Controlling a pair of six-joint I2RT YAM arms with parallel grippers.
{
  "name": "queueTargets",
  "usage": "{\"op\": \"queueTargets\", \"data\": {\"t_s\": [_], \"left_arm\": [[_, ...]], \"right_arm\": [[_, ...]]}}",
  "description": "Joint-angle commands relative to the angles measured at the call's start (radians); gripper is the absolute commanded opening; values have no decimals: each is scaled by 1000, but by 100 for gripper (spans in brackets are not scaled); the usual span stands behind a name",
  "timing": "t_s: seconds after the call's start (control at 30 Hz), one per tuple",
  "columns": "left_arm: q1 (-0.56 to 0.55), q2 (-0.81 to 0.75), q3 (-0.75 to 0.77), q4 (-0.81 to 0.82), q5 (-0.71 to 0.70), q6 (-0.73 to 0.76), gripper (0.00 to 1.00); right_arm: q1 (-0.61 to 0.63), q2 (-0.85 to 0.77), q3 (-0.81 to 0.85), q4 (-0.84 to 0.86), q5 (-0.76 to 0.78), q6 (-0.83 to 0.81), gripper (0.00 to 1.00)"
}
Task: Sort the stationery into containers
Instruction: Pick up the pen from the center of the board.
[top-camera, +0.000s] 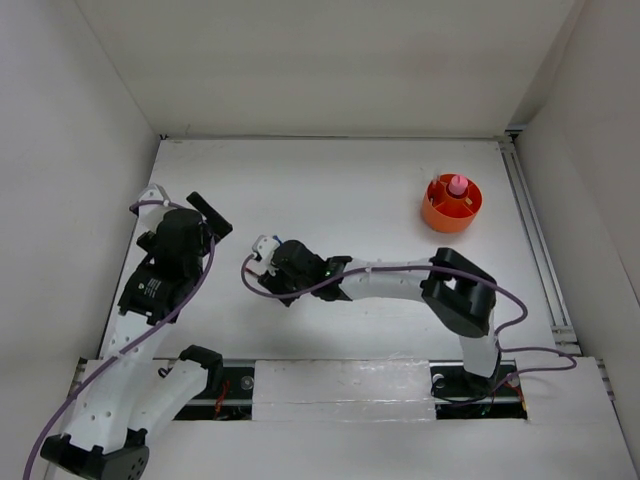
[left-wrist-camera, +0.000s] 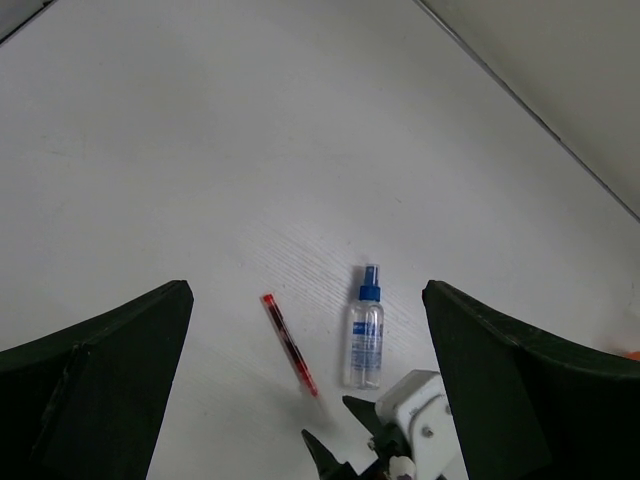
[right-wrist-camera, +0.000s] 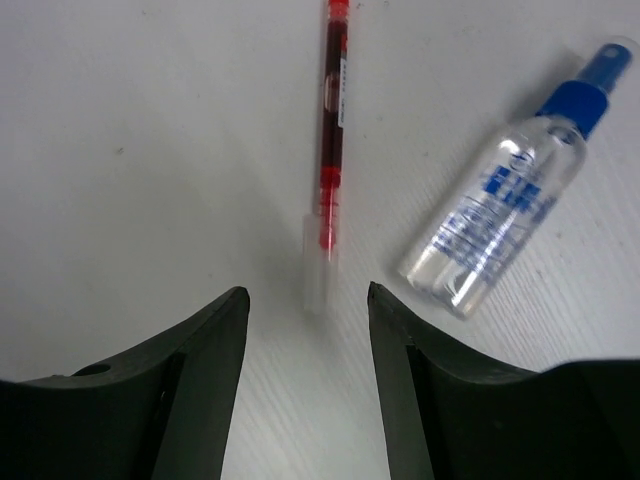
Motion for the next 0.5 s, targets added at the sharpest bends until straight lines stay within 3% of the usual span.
{"op": "queueTargets", "data": {"t_s": [0.0,0.17,0.47], "left_arm": [[3,12,-24,55,63,60,100],[3,145,13,6,225,11,100],[3,288,-24,-66,255,-314,100]], "right_arm": [[4,-172,-29,39,43,29,57],[4,-441,-129,-34,243,115,60],[4,-769,-273,-71,392,224,63]]}}
